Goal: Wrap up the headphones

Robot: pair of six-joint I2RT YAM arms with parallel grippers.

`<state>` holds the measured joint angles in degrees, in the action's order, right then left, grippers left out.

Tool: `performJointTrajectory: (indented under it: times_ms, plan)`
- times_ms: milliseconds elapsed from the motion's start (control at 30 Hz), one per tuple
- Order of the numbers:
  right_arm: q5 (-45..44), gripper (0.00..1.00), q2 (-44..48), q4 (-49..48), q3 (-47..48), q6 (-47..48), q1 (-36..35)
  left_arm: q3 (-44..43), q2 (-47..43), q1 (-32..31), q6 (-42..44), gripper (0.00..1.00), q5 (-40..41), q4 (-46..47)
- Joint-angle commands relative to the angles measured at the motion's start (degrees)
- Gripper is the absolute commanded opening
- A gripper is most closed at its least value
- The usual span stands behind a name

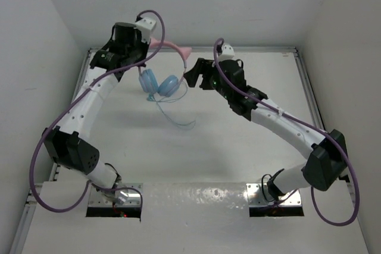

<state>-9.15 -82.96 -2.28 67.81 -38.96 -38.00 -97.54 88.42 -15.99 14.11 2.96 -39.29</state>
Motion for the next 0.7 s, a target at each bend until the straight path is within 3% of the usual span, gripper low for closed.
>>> performJointTrajectory:
  times_ms: [0,133,233,467,667]
  plan:
    - [-3.8,0.81,3.2,-4.0,-4.3,-4.5,-1.2,2.5,0.5,-2.2,-0.6,0.0,3.1,-1.1]
    - [-14.0,0.76,7.4,4.9,-5.6,-5.0,-1.3,3.1,2.5,-2.1,-1.7,0.0,6.9,-0.8]
    - [-13.2,0.76,9.0,0.7,-8.4,-4.4,-1.3,3.2,2.4,-2.0,-2.6,0.0,3.5,-0.1]
    - [-4.8,0.8,-3.0,0.5,0.5,-5.9,-1.3,3.3,2.9,-2.4,-5.3,0.0,1.1,-1.5]
    - [-4.0,0.78,-14.8,4.6,8.7,-7.4,-1.3,3.8,2.1,-2.6,-7.2,0.0,-0.8,-1.9]
